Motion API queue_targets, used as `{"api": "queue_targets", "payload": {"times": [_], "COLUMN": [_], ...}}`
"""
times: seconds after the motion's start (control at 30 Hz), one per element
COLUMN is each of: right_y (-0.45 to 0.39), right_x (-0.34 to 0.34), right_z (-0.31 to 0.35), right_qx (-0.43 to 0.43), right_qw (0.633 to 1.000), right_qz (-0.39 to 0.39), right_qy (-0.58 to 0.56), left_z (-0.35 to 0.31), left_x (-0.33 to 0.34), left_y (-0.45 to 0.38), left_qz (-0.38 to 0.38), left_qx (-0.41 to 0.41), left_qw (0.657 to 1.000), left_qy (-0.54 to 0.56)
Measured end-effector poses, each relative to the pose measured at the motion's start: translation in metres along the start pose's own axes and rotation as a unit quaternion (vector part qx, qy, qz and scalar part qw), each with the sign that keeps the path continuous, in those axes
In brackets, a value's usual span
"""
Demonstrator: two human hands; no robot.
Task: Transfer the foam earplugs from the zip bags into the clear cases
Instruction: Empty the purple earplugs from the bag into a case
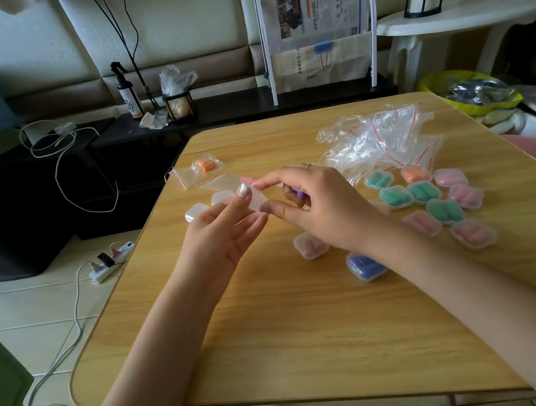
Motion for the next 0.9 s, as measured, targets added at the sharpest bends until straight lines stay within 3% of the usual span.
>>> {"api": "queue_targets", "payload": {"times": [0.27,0.37,0.47,0.6,0.7,0.9], "right_y": [0.003,0.001,0.001,0.005,0.003,0.005], "right_x": [0.006,-0.001,-0.013,-0.003,0.003,0.003], "right_z": [0.007,-0.004,-0.013,-0.012,-0.017,-0.036], "right_qx": [-0.071,-0.054,-0.009,0.044,0.106,0.243], "right_qw": [0.990,0.990,0.994,0.999,0.993,0.945], "right_qz": [-0.021,-0.047,-0.077,-0.007,0.002,-0.042], "right_qy": [0.116,0.125,0.077,-0.002,-0.050,-0.214], "left_z": [0.003,0.006,0.016,0.022,0.021,0.017], "left_x": [-0.001,0.004,0.017,0.025,0.021,0.008], "left_y": [-0.004,-0.001,0.006,0.011,0.009,0.002], "left_qz": [0.007,0.026,0.085,0.140,0.118,0.023], "left_qx": [-0.031,-0.051,-0.112,-0.167,-0.170,-0.146], "left_qw": [0.999,0.998,0.990,0.976,0.978,0.985], "left_qy": [0.042,0.032,-0.013,-0.016,0.015,0.084]}}
Point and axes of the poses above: each hand's wrist, its own y-axis away from the middle knuckle, its own x-axis out of the palm, z = x × y, the point moved 5 cm from there along -y, towards the middle knuckle, and after that the axes turned 4 degrees about -x, right-handed, at the moved point
